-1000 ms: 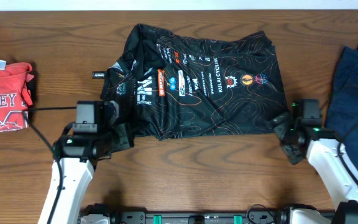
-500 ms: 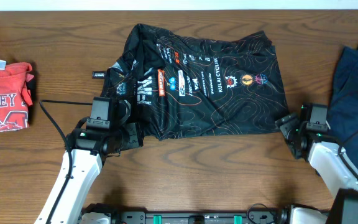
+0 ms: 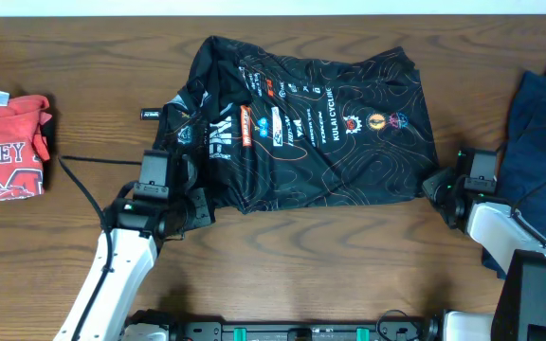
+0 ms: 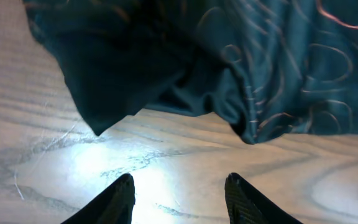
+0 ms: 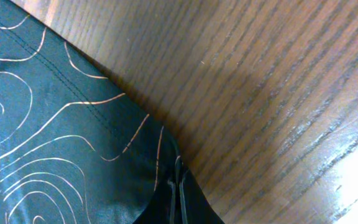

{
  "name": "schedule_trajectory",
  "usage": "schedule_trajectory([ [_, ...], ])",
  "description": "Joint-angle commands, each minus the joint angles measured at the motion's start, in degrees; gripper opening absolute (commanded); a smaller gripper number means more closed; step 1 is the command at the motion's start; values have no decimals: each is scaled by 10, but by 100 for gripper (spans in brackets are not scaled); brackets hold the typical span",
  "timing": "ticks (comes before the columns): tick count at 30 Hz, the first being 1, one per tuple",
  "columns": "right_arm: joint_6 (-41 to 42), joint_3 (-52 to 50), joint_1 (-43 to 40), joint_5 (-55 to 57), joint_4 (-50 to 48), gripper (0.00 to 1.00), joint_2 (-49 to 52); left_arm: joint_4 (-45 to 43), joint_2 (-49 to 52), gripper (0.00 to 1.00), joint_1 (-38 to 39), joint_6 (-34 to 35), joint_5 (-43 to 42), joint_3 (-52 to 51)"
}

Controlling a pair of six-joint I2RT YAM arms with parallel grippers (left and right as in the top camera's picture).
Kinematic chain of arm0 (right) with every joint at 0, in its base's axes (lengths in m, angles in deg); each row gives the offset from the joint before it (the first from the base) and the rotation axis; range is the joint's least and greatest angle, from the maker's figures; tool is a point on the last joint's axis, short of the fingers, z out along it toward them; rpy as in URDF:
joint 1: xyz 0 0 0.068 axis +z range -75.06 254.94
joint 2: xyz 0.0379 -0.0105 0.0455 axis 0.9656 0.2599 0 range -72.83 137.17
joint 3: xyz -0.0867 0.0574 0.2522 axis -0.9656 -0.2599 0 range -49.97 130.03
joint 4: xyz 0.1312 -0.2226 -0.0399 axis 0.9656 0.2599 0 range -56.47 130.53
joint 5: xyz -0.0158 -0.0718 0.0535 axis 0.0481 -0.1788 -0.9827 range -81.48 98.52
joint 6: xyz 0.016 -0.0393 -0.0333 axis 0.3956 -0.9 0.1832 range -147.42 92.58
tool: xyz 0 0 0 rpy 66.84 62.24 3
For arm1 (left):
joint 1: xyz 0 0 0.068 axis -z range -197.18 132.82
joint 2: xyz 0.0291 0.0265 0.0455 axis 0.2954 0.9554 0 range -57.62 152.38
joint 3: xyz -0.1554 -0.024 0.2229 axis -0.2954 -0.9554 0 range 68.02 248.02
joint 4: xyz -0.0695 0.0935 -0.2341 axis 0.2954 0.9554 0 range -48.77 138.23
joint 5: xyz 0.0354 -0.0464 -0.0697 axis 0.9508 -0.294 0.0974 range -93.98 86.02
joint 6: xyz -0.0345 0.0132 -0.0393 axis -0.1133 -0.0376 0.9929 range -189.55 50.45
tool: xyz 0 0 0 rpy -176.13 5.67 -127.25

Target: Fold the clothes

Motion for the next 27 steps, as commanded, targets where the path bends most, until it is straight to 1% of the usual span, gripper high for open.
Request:
schedule_trajectory([
  [1,-17,-30,0,-25,19,1,32,-9,3,49,1,50,17,-30],
  [4,-22,-30,0,-31,15,1,32,-17,4,50,1,73,17,-43],
  [7,-24,-30,0,-39,14,1,32,-30,15,64,1,91,20,-59],
  [8,-24,-30,0,-41,13,1,32,-38,21,70,1,92,19,-65],
  [9,-24,-30,0,-43,13,1,32,-47,29,78,1,94,20,-70],
  [11,-24,-30,0,-43,12,1,32,-77,49,79,1,94,20,-75],
  [14,-30,-30,0,-45,12,1,32,-135,81,77,0,99,20,-75],
  [16,-38,-30,0,-49,12,1,32,-171,104,76,-1,117,21,-75],
  [18,-44,-30,0,-56,12,1,32,-196,127,72,-1,138,41,-75],
  [21,-48,-30,0,-57,11,1,32,-217,156,71,-1,163,75,-75],
  [25,-52,-30,0,-57,11,1,32,-238,180,71,-2,166,80,-75],
  [26,-54,-30,0,-57,11,1,32,-242,183,70,-4,173,87,-75],
  [27,-54,-30,0,-57,11,1,32,-244,185,65,-5,180,95,-75],
])
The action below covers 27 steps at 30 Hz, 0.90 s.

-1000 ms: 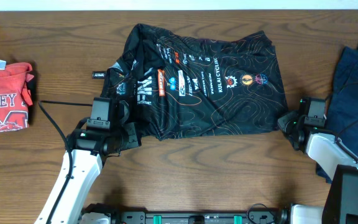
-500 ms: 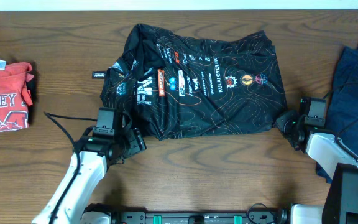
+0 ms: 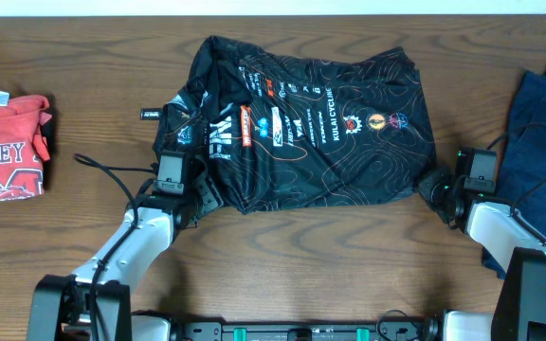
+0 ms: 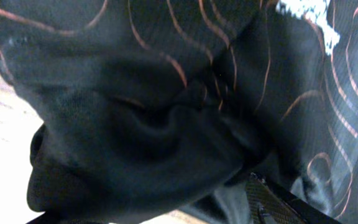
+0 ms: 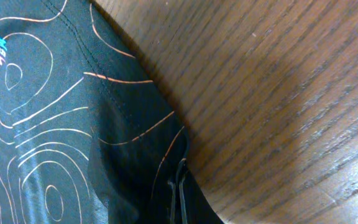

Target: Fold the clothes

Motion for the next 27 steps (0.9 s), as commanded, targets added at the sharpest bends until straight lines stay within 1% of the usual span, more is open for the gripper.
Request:
schedule_trajectory([
  [1,-14,-29,0,-1,19,1,28,-1,25,60,-8,26,38,-10],
  [2,-14,-29,0,-1,19,1,28,-8,25,51,-12,26,37,-10],
  [3,-14,-29,0,-1,19,1,28,-12,25,30,-15,29,37,-10],
  [4,-18,-29,0,-1,18,1,28,-15,25,6,-18,34,37,-10],
  [10,-22,-29,-1,-1,21,1,27,-12,22,6,-22,38,22,-10],
  [14,-37,-28,-10,-1,29,1,14,9,-3,6,-22,29,13,-10],
  [19,-58,-27,-15,4,56,1,-27,46,-79,6,-22,24,14,-10],
  [27,-58,-27,-15,25,104,1,-84,157,-223,6,-22,20,14,-10],
])
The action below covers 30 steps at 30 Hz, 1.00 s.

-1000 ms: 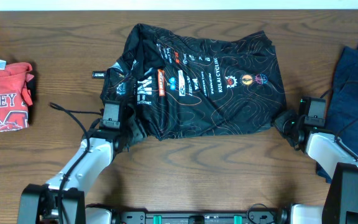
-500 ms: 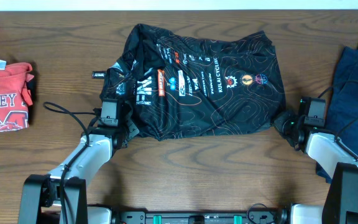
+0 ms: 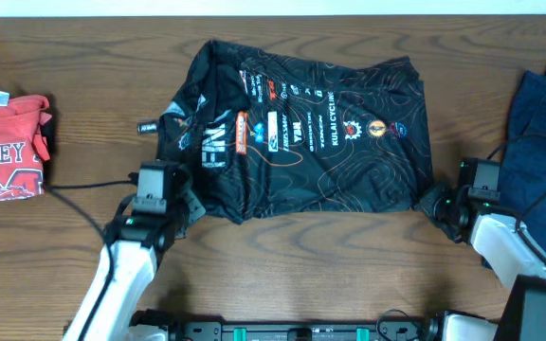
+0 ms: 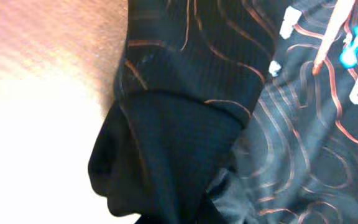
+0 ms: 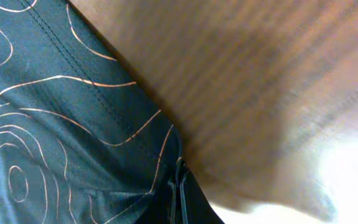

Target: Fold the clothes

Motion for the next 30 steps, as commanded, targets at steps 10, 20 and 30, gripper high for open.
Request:
schedule_trajectory([
  [10,-10,-4,-27,18,49,1,-66,162,-176,6,-3,-4,6,-3],
  [20,-53,7,-41,21,116,1,-92,180,-186,6,-3,-4,41,-3],
  [30,-104,91,-41,54,215,1,-92,168,-163,6,-3,-3,31,7],
])
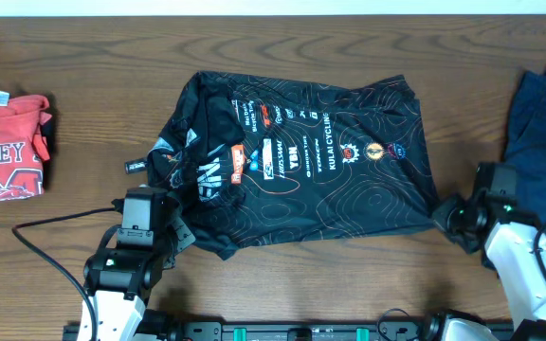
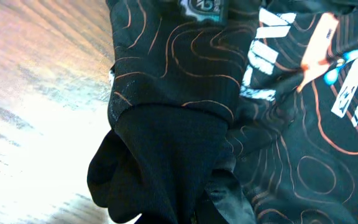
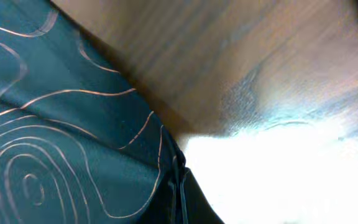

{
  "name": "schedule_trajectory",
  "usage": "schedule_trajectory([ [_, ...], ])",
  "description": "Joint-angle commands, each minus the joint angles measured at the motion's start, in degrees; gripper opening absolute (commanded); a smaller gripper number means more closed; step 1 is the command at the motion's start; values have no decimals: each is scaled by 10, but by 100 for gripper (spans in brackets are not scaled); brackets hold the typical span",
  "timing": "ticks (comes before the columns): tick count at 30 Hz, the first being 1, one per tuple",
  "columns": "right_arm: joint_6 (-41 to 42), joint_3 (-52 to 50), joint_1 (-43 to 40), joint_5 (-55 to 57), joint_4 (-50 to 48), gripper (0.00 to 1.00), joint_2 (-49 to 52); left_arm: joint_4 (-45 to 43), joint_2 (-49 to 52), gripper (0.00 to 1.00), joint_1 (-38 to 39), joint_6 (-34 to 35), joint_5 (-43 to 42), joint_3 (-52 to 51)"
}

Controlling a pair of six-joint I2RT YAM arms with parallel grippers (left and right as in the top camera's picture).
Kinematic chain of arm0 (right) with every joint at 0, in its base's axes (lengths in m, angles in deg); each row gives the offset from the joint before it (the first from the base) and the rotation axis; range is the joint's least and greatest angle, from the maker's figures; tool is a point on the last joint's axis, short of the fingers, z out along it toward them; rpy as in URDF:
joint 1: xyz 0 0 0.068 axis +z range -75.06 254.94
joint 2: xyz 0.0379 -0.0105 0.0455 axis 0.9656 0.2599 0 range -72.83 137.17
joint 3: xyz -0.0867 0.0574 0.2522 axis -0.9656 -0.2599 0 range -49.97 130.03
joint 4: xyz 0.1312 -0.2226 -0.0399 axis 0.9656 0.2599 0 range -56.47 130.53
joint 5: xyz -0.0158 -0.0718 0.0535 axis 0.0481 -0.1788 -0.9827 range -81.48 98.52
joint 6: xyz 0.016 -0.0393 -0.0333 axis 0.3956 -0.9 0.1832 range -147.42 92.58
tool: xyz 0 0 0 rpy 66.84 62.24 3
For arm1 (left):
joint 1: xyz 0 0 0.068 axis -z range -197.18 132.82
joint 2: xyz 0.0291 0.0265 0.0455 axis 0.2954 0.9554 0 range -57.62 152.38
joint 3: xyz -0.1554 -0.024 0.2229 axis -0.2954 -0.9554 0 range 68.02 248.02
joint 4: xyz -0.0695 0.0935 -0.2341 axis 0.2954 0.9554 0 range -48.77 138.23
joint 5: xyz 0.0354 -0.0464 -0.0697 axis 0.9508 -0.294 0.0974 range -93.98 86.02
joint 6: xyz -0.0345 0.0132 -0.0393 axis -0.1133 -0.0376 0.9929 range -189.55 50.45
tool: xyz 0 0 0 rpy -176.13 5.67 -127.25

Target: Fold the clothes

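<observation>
A black cycling jersey (image 1: 320, 166) with orange contour lines and sponsor logos lies across the middle of the wooden table, its left side bunched. My left gripper (image 1: 180, 237) is shut on the jersey's near-left sleeve end (image 2: 160, 162), which fills the left wrist view. At the jersey's near-right corner (image 3: 166, 168) my right gripper (image 1: 441, 213) is shut on the hem; its fingers are hidden under the cloth.
A folded red T-shirt (image 1: 6, 147) with white letters lies at the far left edge. Dark blue clothing (image 1: 543, 123) lies at the right edge behind the right arm. Bare wooden table (image 1: 311, 284) runs along the front.
Both grippers, still shut on the jersey, stand nearer the front edge, and the jersey has come toward the front with them. Its left side is more spread, with the collar tag showing.
First my left gripper was open on the table just short of the jersey's bunched left edge while the right held the near-right corner. Then the left was in the folds, then shut on the sleeve. Now both hold the jersey nearer the front.
</observation>
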Motion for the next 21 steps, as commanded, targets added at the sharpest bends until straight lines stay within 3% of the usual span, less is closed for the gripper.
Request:
schedule_trajectory([
  [1,-29,51,-5,33,19,1,-6,-3,-5,6,-2,-3,3,12],
  [21,-37,158,-5,40,151,1,-7,-6,-8,6,-2,-3,-8,111],
])
